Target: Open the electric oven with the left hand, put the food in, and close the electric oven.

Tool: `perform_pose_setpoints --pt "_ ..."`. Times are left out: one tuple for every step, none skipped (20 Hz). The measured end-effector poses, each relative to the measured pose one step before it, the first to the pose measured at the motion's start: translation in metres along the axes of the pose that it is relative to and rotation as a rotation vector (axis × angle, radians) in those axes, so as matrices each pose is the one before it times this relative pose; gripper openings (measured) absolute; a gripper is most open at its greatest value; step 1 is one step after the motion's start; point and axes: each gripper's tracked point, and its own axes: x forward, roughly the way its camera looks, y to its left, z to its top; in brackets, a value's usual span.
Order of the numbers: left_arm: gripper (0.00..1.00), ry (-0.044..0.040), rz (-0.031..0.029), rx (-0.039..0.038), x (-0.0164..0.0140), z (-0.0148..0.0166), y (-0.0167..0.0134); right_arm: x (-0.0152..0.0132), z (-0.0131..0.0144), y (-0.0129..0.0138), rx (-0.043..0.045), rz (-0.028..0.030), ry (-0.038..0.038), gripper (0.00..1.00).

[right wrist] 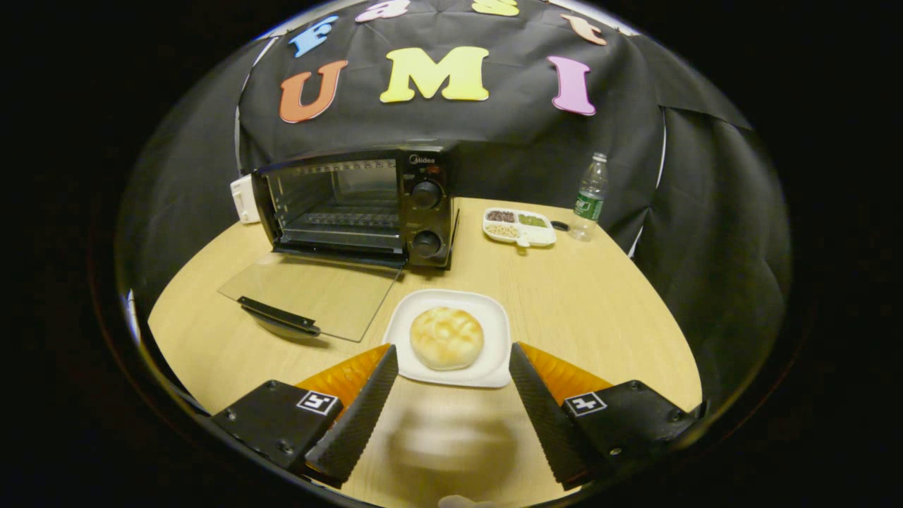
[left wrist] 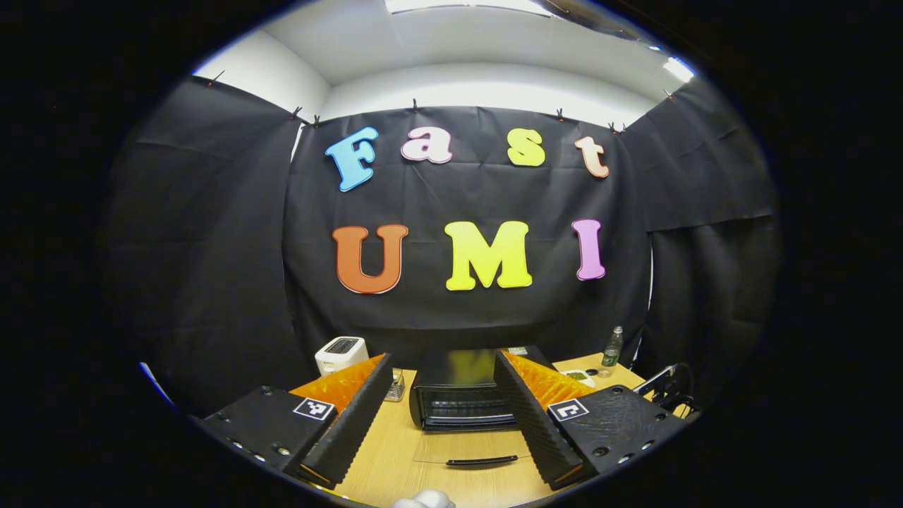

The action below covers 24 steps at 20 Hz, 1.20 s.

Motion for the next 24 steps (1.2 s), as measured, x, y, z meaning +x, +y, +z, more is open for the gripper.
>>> perform_pose_setpoints --pt "0.94 0.00043 0.00051 0.0028 0.0004 0.00091 0.00058 0.00829 -0.00224 0.00145 -0.00496 -0.00335 0.00461 1.0" --pt "0.94 0.00168 0.00069 0.00359 0.00109 0.00044 0.00069 0.0085 -0.00149 0.00092 0.00197 -0.00043 0.01143 1.0" --pt "0.94 0.00456 0.00202 0.00202 0.00074 -0.00052 0.0021 0.00815 -0.00062 0.00243 0.00675 0.00407 0.00521 1.0" --pt "0.94 0.0032 0.00228 0.00036 0.00163 -0.00189 0.00139 0.00849 -0.00018 0.00084 0.00325 0.00114 0.00689 1.0" --pt "0.94 0.00565 0.00239 -0.00056 0.00097 -0.00142 0.00028 0.00778 -0.00023 0.00053 0.00153 -0.00216 0.00979 1.0" --pt "0.94 0.00346 -0.00092 0.00032 0.00157 -0.00088 0.00124 0.00646 -0.00088 -0.00018 0.00306 -0.00332 0.00383 1.0" --pt "0.94 0.00617 0.00079 0.00292 0.00155 -0.00179 0.00095 0.00599 0.00045 -0.00166 -0.00078 -0.00722 0.00433 1.0" --pt "0.94 0.00571 -0.0015 0.00314 0.00233 -0.00142 0.00153 0.00623 -0.00156 -0.00025 0.00207 -0.0026 0.00671 1.0" --pt "0.94 0.00351 -0.00032 -0.00008 0.00185 -0.00157 0.00023 0.00424 -0.0006 0.00024 0.00532 -0.00152 0.00729 1.0" --pt "0.94 0.00306 -0.00036 -0.00007 0.00263 -0.00108 -0.00064 0.00478 -0.00048 0.0021 0.00208 0.00472 0.00553 1.0" --pt "0.94 0.00067 -0.00103 0.00151 0.00169 -0.00028 0.00052 0.00409 -0.00177 0.0007 -0.00448 0.00195 0.00563 1.0" --pt "0.94 0.00389 -0.00071 0.00278 0.00121 -0.00186 0.00119 0.00287 -0.00036 0.00002 -0.00766 -0.00389 0.00482 1.0" --pt "0.94 0.00337 -0.0033 0.00056 0.00192 -0.00166 -0.00022 0.00171 0.00059 0.00046 -0.00034 -0.00201 -0.00075 1.0" --pt "0.94 0.00544 -0.00313 -0.00037 0.00114 -0.00111 -0.00053 0.0022 -0.00097 0.00086 0.00136 0.00013 0.00466 1.0" --pt "0.94 0.00628 -0.00174 -0.00051 0.00159 -0.00235 0.00049 0.00041 -0.00013 0.00051 0.00382 0.00136 0.00075 1.0" --pt "0.94 0.0088 -0.00414 -0.00195 0.00108 -0.00331 -0.00062 0.00198 0.00082 0.00038 0.00348 -0.00072 -0.00017 0.99" --pt "0.94 0.00306 -0.00325 -0.0008 0.00087 -0.00097 -0.00034 -0.00007 -0.00093 0.0004 -0.00251 -0.00079 0.00494 0.98" --pt "0.94 0.00526 -0.00168 0.00152 0.00081 -0.00057 -0.00006 -0.00049 0.00097 0.00022 -0.00669 0.00234 0.00062 0.95" --pt "0.94 -0.00018 -0.00174 0.00267 0.00022 0.00028 0.00115 -0.0004 0.00005 0.0 -0.00249 0.00122 0.00288 0.95" --pt "0.94 0.0032 -0.00072 0.00183 0.00055 -0.00149 0.00033 -0.00064 -0.00073 0.00003 0.00159 0.00217 0.00117 0.89" --pt "0.94 -0.00221 -0.00111 0.00095 0.00029 0.00017 0.00032 -0.00114 -0.00064 -0.00088 0.00072 0.00158 0.0044 0.86" --pt "0.94 0.00024 -0.00048 0.00117 0.00038 -0.00012 0.00095 -0.00096 0.0002 -0.00016 0.00064 -0.00064 0.00259 0.84" --pt "0.94 -0.0009 0.00078 -0.00064 0.00023 -0.00072 0.00071 -0.00184 0.00097 -0.00008 -0.00346 -0.00007 0.00169 0.83" --pt "0.94 0.00271 0.00088 -0.00203 -0.00003 0.00028 0.00043 -0.00435 0.00344 0.00227 0.00528 0.01249 -0.00471 0.82"
